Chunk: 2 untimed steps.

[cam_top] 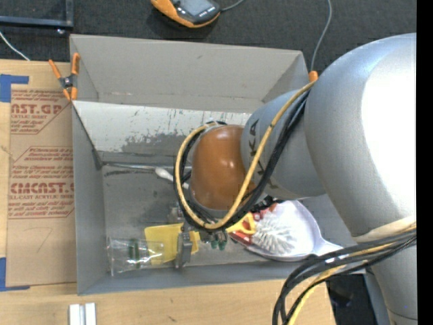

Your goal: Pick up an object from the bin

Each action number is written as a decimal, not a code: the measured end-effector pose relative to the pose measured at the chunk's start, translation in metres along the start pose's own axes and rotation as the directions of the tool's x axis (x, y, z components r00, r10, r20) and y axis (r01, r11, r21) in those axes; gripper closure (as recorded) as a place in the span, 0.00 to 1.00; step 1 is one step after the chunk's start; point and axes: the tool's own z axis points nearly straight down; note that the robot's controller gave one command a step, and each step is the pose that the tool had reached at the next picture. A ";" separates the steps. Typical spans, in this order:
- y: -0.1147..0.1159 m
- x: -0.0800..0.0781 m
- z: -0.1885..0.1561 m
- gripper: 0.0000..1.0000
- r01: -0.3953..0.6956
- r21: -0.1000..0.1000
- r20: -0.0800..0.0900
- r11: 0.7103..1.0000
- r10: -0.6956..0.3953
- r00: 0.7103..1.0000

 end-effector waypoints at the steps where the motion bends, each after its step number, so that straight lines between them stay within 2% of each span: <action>1: 0.000 0.002 -0.019 1.00 -0.001 0.001 -0.006 1.000 0.001 1.000; 2: 0.001 -0.001 -0.033 1.00 -0.001 -0.001 0.005 1.000 0.001 1.000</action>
Offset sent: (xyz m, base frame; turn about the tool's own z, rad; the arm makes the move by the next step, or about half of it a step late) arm 0.0000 0.0000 0.0034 0.0000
